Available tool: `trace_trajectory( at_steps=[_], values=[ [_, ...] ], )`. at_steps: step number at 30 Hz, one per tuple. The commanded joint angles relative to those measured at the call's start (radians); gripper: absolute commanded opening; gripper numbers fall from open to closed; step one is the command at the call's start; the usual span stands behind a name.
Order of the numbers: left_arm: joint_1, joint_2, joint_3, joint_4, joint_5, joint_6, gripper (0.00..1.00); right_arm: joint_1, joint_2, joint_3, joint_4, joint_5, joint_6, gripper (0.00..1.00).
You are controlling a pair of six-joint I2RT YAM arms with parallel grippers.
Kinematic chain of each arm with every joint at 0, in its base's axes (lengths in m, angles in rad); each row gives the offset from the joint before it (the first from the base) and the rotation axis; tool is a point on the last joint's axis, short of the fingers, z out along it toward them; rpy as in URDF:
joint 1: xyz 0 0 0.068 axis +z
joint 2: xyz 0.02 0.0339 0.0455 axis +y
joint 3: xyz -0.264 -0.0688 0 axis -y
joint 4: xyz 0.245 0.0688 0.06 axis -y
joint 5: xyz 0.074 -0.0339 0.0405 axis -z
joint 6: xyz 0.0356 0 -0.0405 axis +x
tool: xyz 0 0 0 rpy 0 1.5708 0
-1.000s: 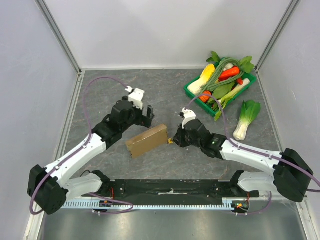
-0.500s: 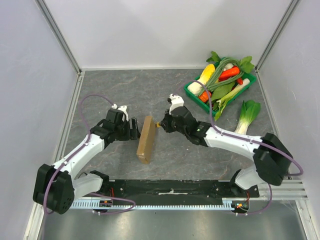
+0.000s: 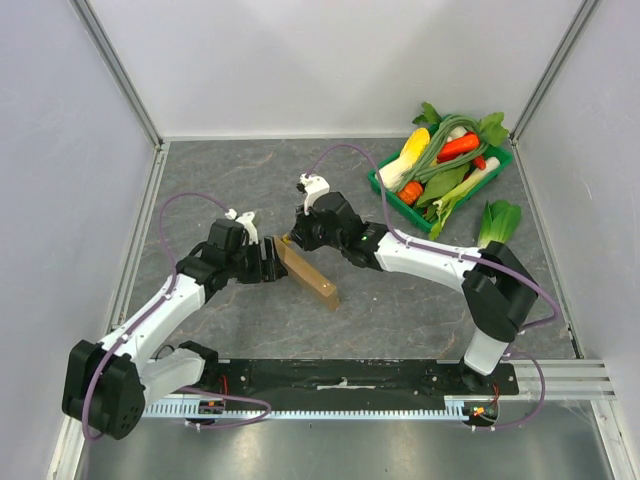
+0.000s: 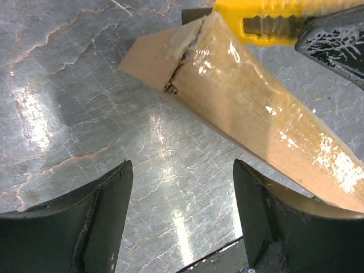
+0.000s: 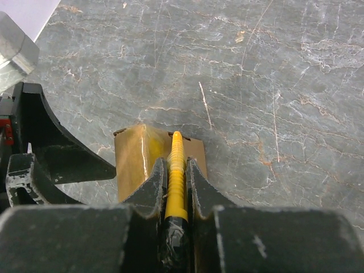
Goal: Unpack the express box
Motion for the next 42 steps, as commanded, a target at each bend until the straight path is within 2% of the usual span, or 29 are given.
trace_trajectory(
  at_steps=[1,4,6,10,11,13,14,19,22,23,25,26,27,30,36,42],
  values=[
    [0.001,-0.023,0.055,0.006,-0.041,0.012,0.76,-0.004,-0.045,0.058,-0.040,0.033,-0.042,0.00],
    [0.001,-0.034,0.087,-0.026,-0.061,0.035,0.76,-0.014,-0.093,0.072,-0.097,0.084,-0.048,0.00],
    [0.001,-0.048,0.107,-0.064,-0.103,0.048,0.76,-0.025,-0.142,0.086,-0.157,0.141,-0.059,0.00],
    [0.001,-0.114,0.185,-0.103,-0.206,0.088,0.80,-0.030,-0.267,0.067,-0.247,0.161,-0.104,0.00],
    [0.001,-0.123,0.199,-0.103,-0.231,0.096,0.82,-0.028,-0.325,0.041,-0.276,0.141,-0.113,0.00],
    [0.001,-0.134,0.243,-0.086,-0.278,0.110,0.99,-0.028,-0.384,0.015,-0.304,0.089,-0.136,0.00],
    [0.001,-0.131,0.258,-0.075,-0.280,0.130,1.00,-0.030,-0.436,0.003,-0.333,0.060,-0.157,0.00],
    [0.001,-0.068,0.334,0.056,-0.191,0.215,0.99,-0.017,-0.569,-0.100,-0.381,-0.229,-0.180,0.00],
    [0.001,0.016,0.370,0.098,-0.020,0.237,0.92,0.074,-0.579,-0.154,-0.363,-0.277,-0.205,0.00],
    [0.001,0.045,0.381,0.107,0.043,0.245,0.91,0.110,-0.568,-0.158,-0.367,-0.258,-0.208,0.00],
    [0.001,0.156,0.415,0.121,0.163,0.245,0.79,0.206,-0.518,-0.161,-0.373,-0.165,-0.197,0.00],
    [0.001,0.193,0.424,0.133,0.285,0.243,0.75,0.228,-0.504,-0.183,-0.357,-0.133,-0.187,0.00],
    [-0.001,0.234,0.433,0.138,0.332,0.239,0.67,0.265,-0.493,-0.198,-0.341,-0.091,-0.177,0.00],
    [-0.009,0.361,0.466,0.143,0.395,0.223,0.57,0.302,-0.481,-0.296,-0.239,0.085,-0.131,0.00],
    [-0.027,0.487,0.499,0.097,0.461,0.256,0.51,0.361,-0.495,-0.434,-0.145,0.410,-0.058,0.00],
    [-0.041,0.498,0.503,0.060,0.530,0.303,0.49,0.369,-0.563,-0.500,-0.157,0.575,0.025,0.00]
  ],
)
